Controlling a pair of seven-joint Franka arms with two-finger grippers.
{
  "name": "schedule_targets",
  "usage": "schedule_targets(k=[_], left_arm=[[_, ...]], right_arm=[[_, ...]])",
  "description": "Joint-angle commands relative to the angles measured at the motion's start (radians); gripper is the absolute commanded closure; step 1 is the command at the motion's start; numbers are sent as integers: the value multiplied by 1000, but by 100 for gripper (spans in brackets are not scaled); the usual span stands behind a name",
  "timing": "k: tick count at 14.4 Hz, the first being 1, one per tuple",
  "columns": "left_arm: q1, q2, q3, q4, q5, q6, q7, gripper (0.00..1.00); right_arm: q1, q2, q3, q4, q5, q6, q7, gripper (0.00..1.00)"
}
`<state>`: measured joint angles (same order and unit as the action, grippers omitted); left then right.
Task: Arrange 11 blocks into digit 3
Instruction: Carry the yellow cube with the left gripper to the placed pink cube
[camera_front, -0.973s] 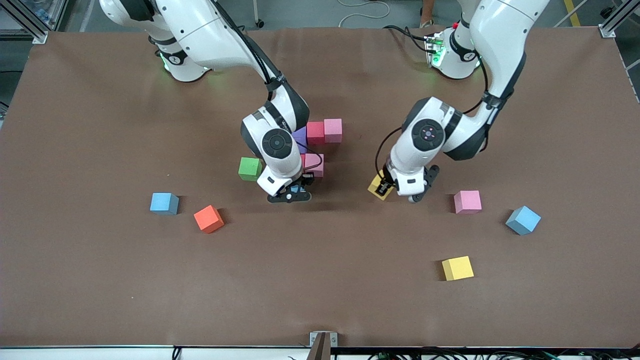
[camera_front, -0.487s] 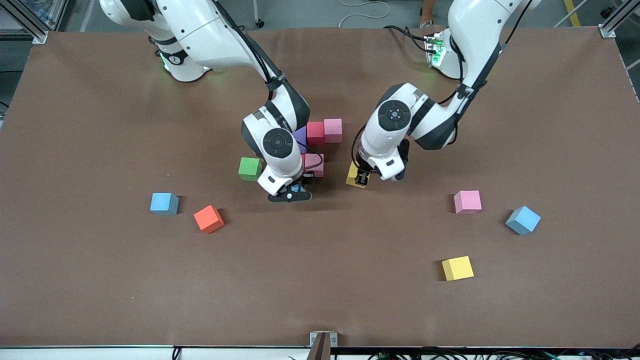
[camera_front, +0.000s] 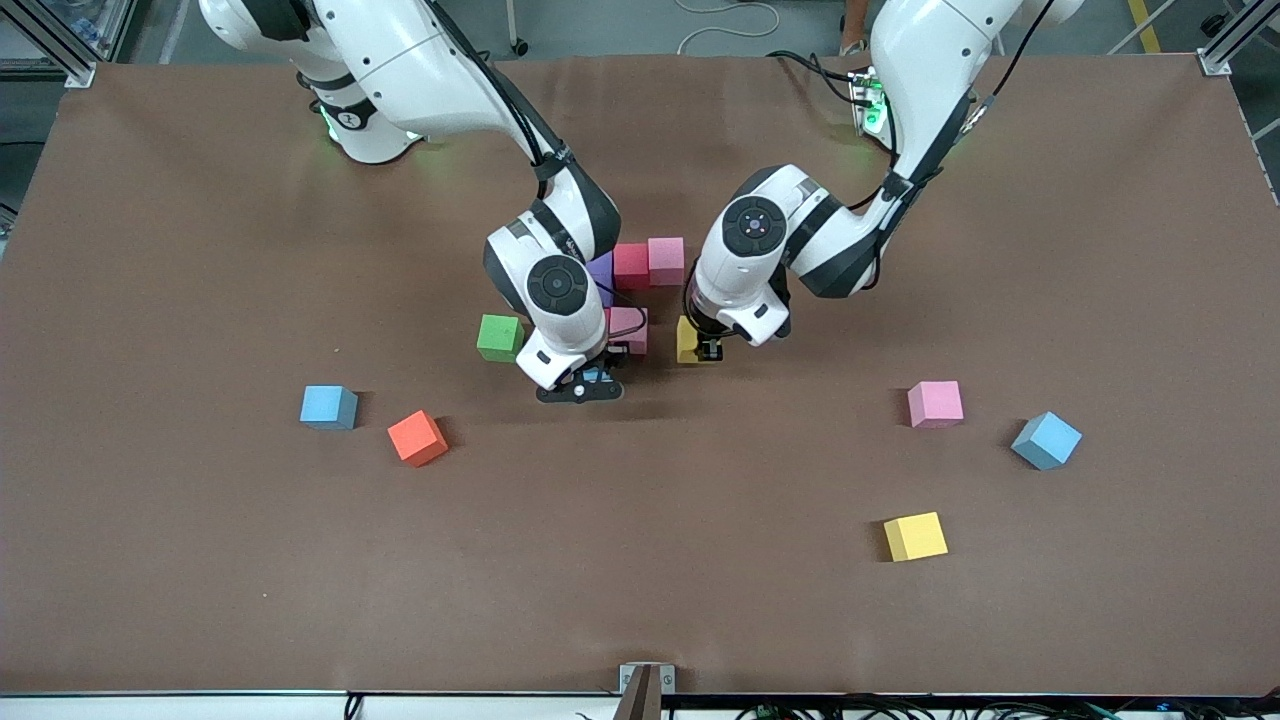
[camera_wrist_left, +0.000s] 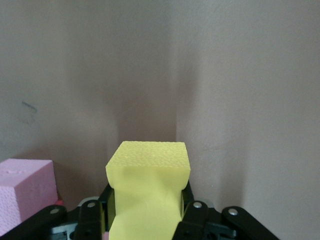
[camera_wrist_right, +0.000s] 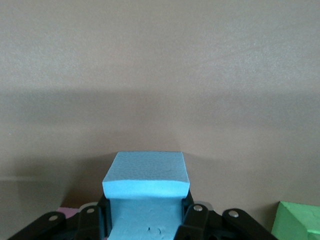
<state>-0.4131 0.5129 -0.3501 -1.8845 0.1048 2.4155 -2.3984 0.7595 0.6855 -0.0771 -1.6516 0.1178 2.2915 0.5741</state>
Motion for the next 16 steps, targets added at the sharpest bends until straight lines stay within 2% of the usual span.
schedule_targets(k=[1, 7, 10, 11, 12, 13, 16], left_arm=[[-33, 50, 11, 64, 29, -10, -61, 77], [-42, 73, 11, 73, 75, -10, -123, 77], [-69, 88, 11, 84, 78, -10, -125, 77], [-69, 91, 11, 84, 79, -10, -125, 77], [-70, 98, 11, 84, 90, -10, -127, 77], [-72, 102, 11, 84, 96, -10, -127, 77], [-78, 104, 11, 79, 98, -16, -128, 77]], right_arm=[[18, -14, -4, -45, 14, -17, 15, 97], [23, -11, -4, -45, 14, -1, 15, 97], [23, -11, -6, -40, 10, 0, 10, 89], [18, -11, -6, -36, 8, -1, 9, 73], [17, -9, -6, -36, 2, -1, 1, 14], [18, -9, -7, -34, 0, -1, -2, 0], [12, -11, -6, -33, 0, -3, -11, 0]])
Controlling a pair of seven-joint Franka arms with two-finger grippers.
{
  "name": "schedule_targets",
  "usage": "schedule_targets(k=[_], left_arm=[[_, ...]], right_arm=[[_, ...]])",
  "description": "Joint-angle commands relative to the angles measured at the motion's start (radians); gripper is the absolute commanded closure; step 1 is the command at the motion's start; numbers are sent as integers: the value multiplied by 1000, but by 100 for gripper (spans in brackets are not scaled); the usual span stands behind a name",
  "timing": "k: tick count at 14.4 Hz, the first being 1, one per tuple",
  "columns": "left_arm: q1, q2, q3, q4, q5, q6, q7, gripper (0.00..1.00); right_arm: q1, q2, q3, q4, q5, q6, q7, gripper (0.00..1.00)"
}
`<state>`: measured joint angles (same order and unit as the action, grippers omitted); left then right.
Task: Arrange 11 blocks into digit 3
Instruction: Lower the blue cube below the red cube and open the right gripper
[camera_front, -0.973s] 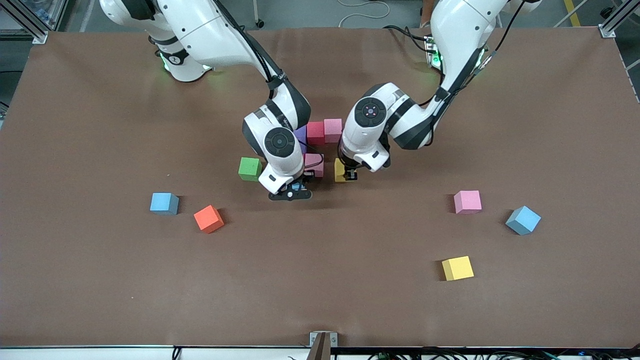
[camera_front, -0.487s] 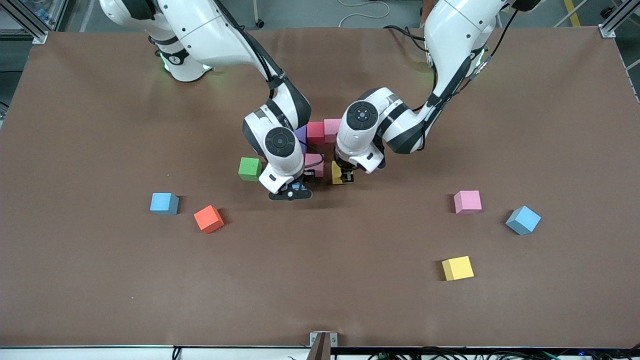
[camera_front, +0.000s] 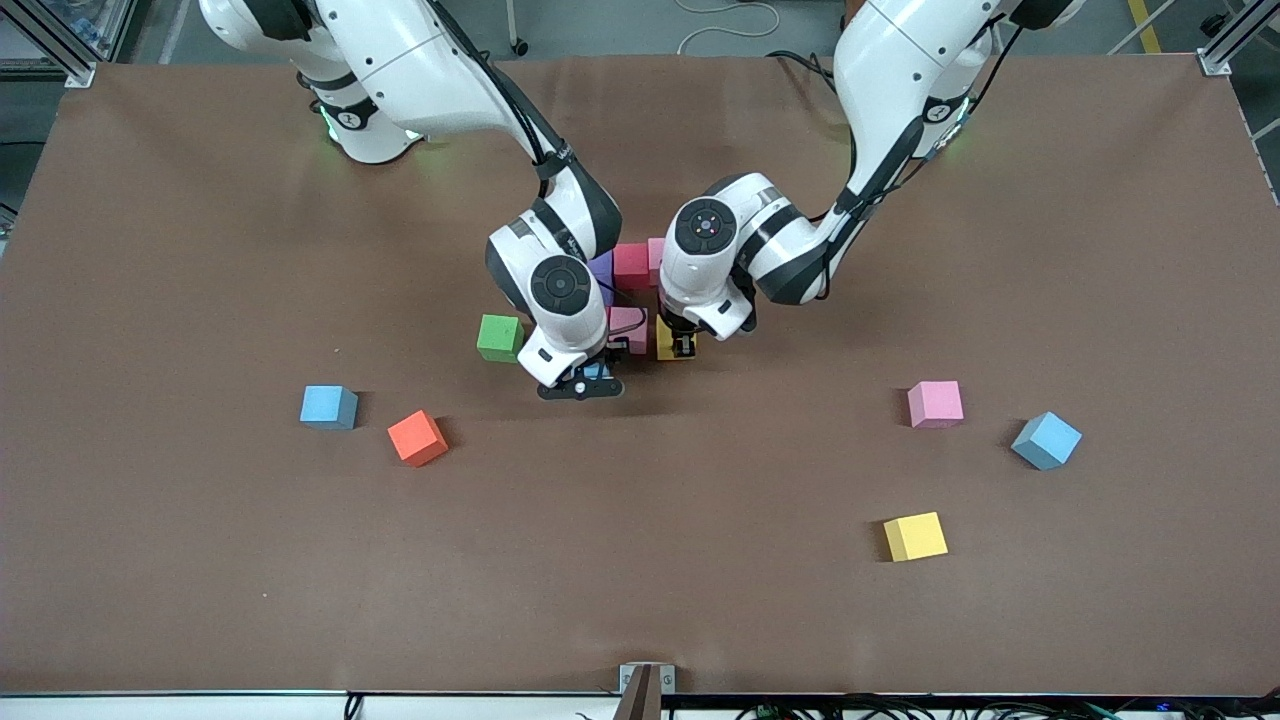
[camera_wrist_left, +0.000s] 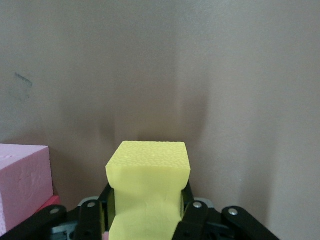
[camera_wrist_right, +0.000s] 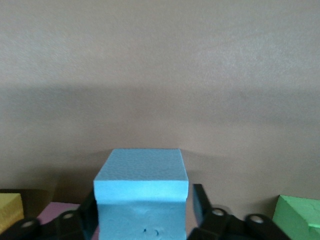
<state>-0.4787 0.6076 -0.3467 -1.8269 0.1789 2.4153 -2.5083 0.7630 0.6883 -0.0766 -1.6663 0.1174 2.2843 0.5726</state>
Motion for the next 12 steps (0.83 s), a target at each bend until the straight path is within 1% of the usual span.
schedule_targets(k=[1, 6, 10, 12], left_arm=[[-15, 9, 8, 21, 24, -18, -21, 77], [-34, 11, 8, 24, 24, -18, -23, 77], [-34, 14, 8, 23, 24, -18, -21, 77], [-34, 14, 8, 24, 28, -18, -20, 77]], right_arm=[[7, -13, -6, -16, 1, 4, -10, 0], [-2, -18, -9, -10, 4, 1, -10, 0], [-20, -42, -11, -12, 5, -9, -11, 0], [-43, -78, -9, -12, 5, -29, -29, 0]])
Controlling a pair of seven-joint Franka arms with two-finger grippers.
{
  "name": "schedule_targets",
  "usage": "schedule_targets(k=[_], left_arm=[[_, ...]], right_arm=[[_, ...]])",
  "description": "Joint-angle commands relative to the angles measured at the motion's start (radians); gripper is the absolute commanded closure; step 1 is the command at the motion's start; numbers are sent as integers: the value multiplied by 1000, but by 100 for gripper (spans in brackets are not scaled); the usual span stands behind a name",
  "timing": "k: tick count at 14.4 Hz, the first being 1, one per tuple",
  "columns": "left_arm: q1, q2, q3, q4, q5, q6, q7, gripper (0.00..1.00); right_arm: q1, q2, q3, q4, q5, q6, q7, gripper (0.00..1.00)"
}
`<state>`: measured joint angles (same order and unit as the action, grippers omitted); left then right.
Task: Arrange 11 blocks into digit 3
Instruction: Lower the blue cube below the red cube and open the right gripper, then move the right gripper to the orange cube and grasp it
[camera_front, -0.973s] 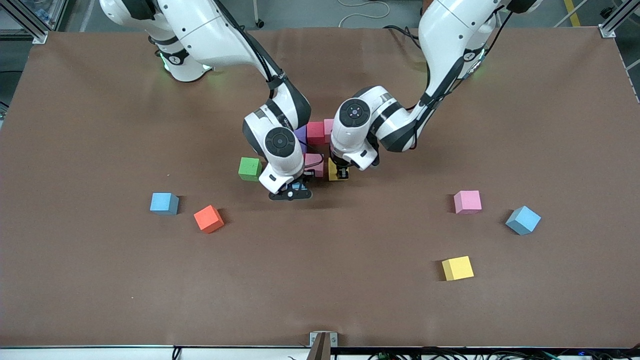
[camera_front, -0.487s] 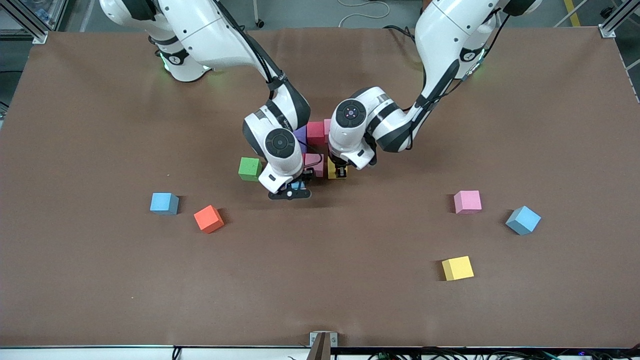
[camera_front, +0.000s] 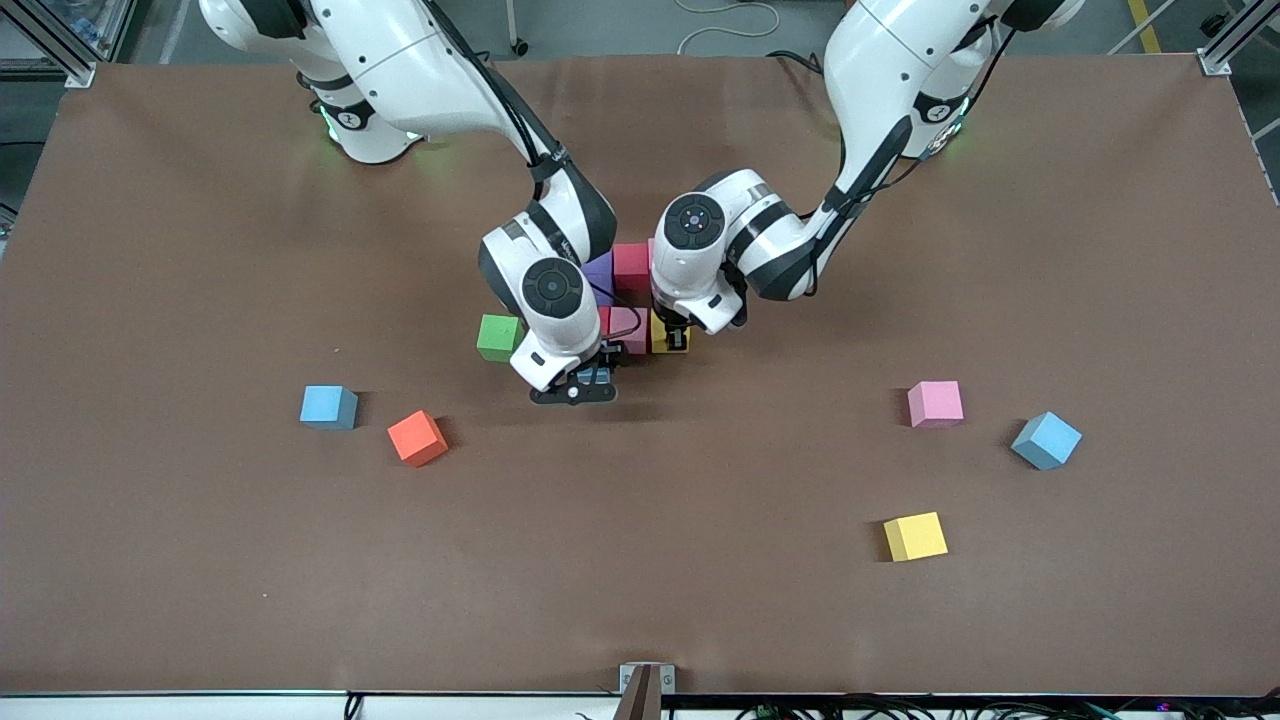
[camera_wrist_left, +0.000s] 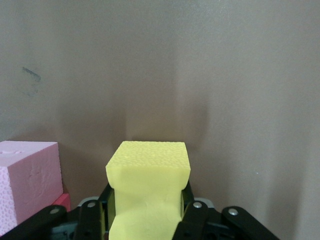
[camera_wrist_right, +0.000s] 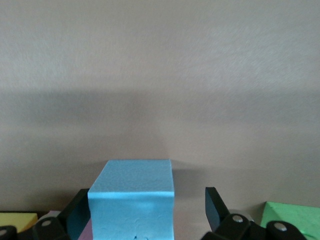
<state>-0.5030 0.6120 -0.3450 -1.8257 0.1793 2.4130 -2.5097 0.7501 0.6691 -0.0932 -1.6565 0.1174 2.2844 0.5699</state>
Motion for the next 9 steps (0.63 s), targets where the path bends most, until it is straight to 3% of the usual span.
schedule_targets(k=[1, 5, 9], left_arm=[[-9, 15, 6, 25, 49, -15, -18, 77], [-9, 25, 5, 29, 66, -15, -21, 77], [-17, 25, 5, 37, 65, -15, -23, 77]], right_arm=[[-49, -75, 7, -22, 11, -58, -45, 0], [-133, -161, 4, -26, 15, -207, -42, 0], [-233, -212, 1, -39, 13, -232, -44, 0]])
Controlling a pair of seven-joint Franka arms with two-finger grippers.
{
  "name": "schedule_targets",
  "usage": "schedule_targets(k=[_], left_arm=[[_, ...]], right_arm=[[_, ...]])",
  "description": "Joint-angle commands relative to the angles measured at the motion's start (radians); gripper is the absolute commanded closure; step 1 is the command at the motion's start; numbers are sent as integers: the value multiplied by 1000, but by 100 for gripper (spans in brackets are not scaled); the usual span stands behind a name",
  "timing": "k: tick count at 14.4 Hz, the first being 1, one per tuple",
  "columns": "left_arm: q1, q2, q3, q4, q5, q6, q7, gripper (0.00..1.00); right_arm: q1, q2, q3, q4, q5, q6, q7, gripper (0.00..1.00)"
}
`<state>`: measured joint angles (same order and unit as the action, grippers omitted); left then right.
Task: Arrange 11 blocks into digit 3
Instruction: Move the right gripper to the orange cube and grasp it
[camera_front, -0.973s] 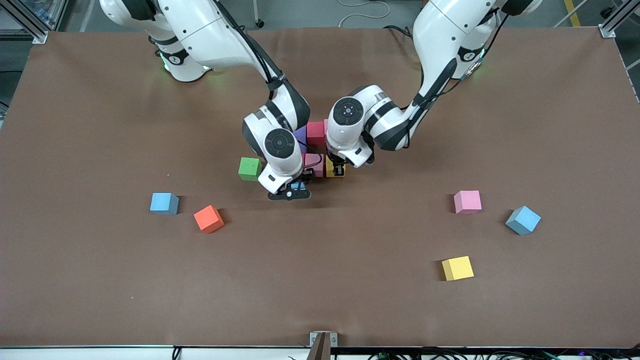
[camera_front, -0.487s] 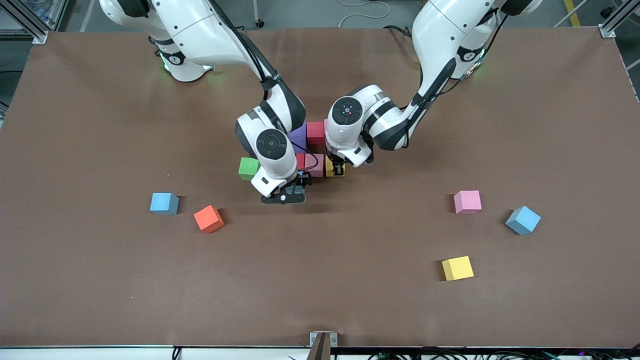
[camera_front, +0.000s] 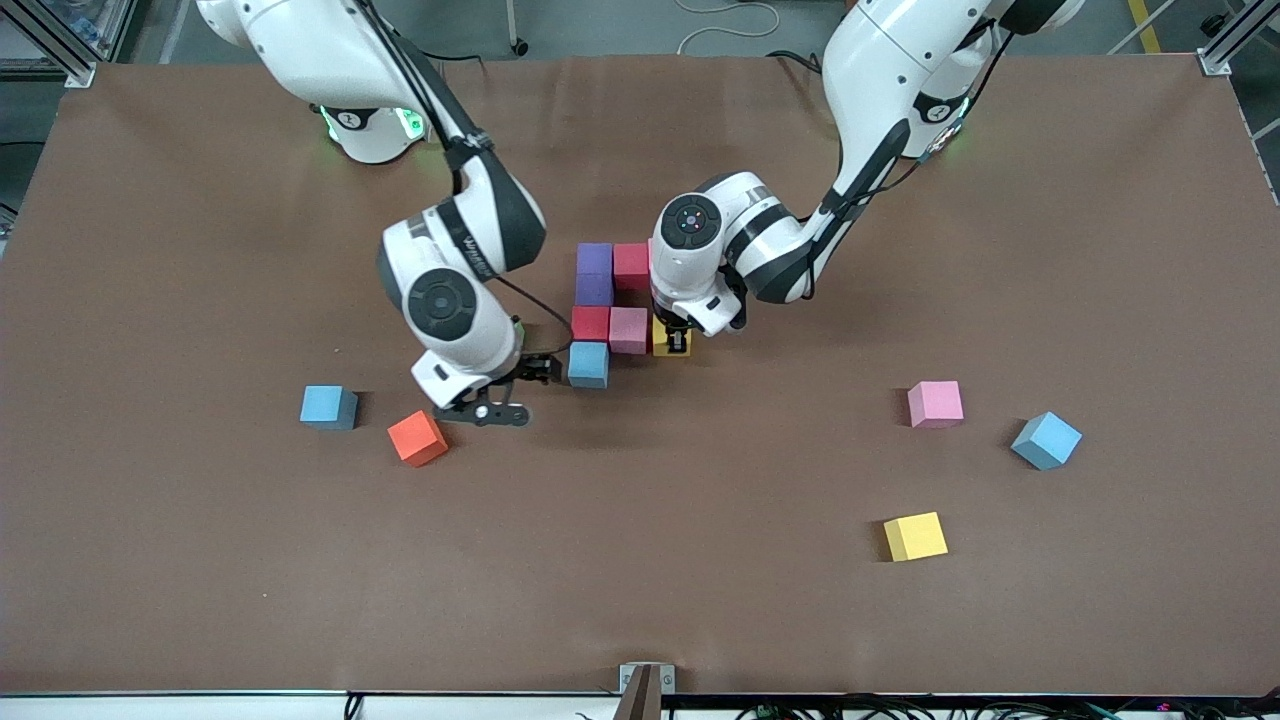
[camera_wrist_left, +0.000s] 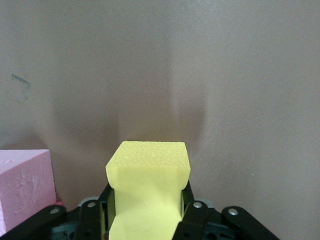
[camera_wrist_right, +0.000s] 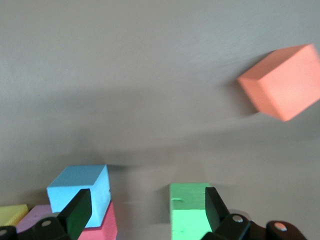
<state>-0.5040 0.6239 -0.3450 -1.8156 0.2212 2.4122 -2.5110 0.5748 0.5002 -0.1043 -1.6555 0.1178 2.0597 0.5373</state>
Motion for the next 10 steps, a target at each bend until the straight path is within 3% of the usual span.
schedule_targets(k=[1, 7, 10], left_arm=[[-18, 13, 4, 28, 21, -15, -23, 77], [-18, 13, 4, 30, 24, -15, -35, 77], [-18, 23, 4, 44, 26, -15, -35, 77]], right_arm=[[-91, -42, 12, -35, 11, -7, -11, 0], [-254, -32, 12, -38, 13, 0, 10, 0], [-314, 3, 12, -32, 16, 23, 178, 0]])
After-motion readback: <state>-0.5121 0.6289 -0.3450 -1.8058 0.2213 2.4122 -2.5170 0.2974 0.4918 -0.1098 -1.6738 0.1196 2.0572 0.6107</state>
